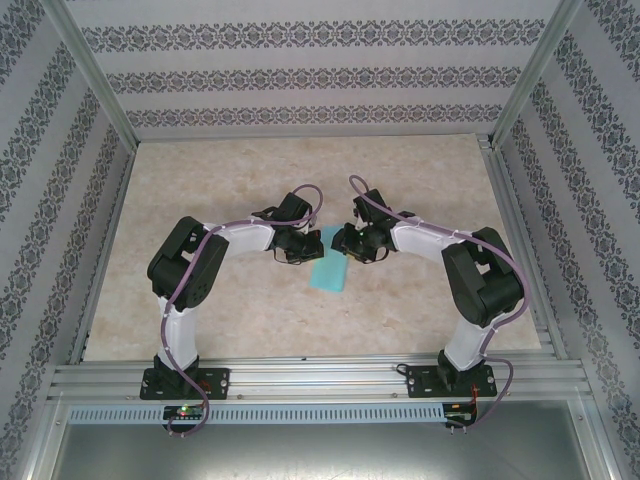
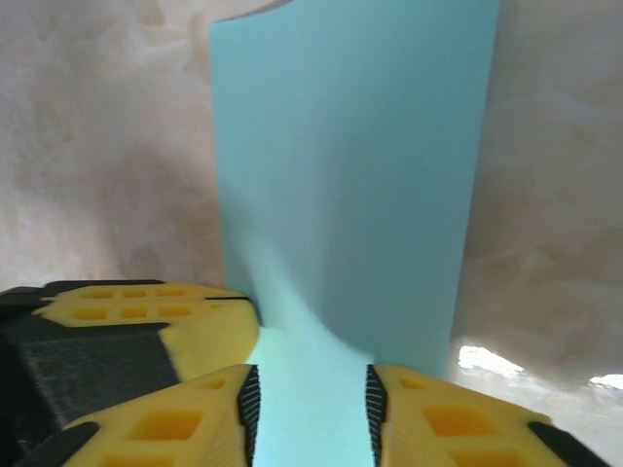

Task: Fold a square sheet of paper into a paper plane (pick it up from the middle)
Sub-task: Hold the paper at the center of the table, then first fold the paper in half at the center of the table.

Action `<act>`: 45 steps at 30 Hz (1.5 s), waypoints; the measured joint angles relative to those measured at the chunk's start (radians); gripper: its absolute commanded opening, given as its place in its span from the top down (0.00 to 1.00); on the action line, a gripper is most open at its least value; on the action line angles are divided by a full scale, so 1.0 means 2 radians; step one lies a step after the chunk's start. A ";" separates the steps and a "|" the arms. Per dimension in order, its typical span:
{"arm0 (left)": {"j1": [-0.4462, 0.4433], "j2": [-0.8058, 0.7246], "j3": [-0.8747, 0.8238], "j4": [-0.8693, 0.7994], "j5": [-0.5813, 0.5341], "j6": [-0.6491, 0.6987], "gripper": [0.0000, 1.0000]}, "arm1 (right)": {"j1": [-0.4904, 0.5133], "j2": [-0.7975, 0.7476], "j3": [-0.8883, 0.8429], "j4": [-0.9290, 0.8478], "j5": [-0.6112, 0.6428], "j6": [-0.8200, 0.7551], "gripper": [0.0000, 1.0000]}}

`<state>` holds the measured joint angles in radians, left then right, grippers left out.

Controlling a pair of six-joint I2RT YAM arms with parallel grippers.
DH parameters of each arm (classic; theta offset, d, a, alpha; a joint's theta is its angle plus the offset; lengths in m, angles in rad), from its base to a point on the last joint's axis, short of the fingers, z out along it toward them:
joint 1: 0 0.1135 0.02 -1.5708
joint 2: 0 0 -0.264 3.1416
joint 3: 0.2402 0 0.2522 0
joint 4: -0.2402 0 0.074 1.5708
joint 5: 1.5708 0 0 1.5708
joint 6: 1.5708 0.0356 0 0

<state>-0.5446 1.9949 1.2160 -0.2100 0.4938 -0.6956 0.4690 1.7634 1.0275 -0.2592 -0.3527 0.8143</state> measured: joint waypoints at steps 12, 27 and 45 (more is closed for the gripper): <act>0.000 0.000 0.000 0.000 0.000 0.002 1.00 | 0.000 -0.030 -0.002 -0.032 0.044 -0.008 0.76; 0.000 0.001 0.001 -0.002 0.000 0.004 1.00 | -0.008 -0.013 -0.065 0.146 -0.069 0.043 0.89; -0.001 0.001 0.001 -0.002 0.000 0.004 1.00 | -0.049 0.024 -0.155 0.292 -0.134 0.048 0.87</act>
<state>-0.5461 1.9976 1.2182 -0.2134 0.4938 -0.6876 0.3702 1.8122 0.7174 0.3248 -0.6212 0.9100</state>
